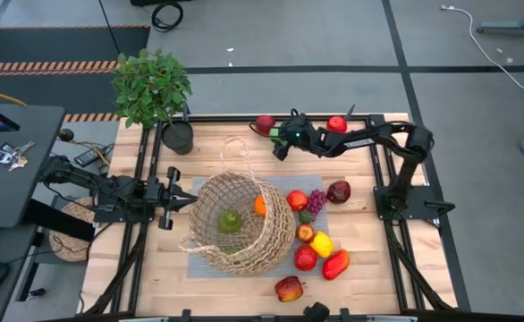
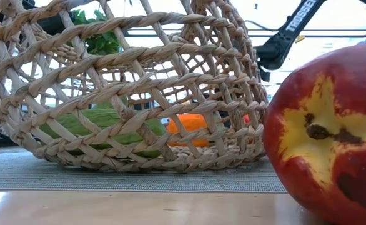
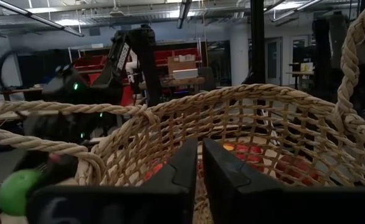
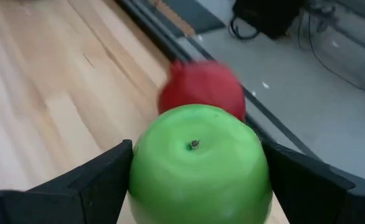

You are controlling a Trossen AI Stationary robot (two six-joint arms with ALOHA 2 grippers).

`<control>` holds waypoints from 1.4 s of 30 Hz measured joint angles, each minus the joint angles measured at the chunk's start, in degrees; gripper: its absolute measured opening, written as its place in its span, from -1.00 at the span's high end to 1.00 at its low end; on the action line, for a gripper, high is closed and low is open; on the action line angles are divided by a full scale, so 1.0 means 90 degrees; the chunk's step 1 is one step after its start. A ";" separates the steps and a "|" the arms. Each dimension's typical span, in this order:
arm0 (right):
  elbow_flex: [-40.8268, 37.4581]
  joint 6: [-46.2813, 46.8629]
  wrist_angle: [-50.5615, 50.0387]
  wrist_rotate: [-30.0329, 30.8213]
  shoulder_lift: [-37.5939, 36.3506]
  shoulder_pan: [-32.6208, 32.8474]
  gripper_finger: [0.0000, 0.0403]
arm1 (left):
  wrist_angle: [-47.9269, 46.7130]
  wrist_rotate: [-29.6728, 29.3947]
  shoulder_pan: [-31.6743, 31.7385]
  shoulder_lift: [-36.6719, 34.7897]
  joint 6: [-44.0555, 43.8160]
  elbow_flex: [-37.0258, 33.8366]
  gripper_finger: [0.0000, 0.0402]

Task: Build produce basket
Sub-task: Put the green apple into the brown basket

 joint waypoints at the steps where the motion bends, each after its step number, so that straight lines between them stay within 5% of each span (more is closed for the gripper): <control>1: 0.0000 0.0027 -0.0013 -0.0018 -0.0109 0.0040 -0.73 | -0.0001 0.0000 -0.0001 0.0002 0.0000 0.0000 0.82; 5: -0.0005 0.0365 0.0038 -0.0367 -0.0745 0.0228 -0.73 | 0.0000 -0.0002 0.0002 -0.0001 -0.0002 0.0000 0.84; 13: 0.0012 0.1296 0.0775 -0.2274 -0.2180 0.0701 -0.72 | 0.0000 -0.0002 -0.0001 0.0002 0.0000 0.0000 0.84; 17: 0.0012 0.1627 0.1372 -0.3599 -0.2501 0.1056 -0.72 | 0.0000 -0.0001 0.0000 -0.0001 0.0000 0.0000 0.82; 22: 0.0012 0.1714 0.2329 -0.4490 -0.2600 0.1691 -0.72 | -0.0002 0.0000 0.0000 -0.0001 0.0000 0.0000 0.85; 32: 0.0012 0.1095 0.3481 -0.4186 -0.2600 0.2820 -0.72 | 0.0000 -0.0001 0.0001 -0.0001 0.0000 0.0000 0.82; 42: 0.0015 0.0958 0.3516 -0.3949 -0.2553 0.3108 -0.72 | 0.0000 -0.0002 0.0000 0.0000 0.0000 0.0000 0.86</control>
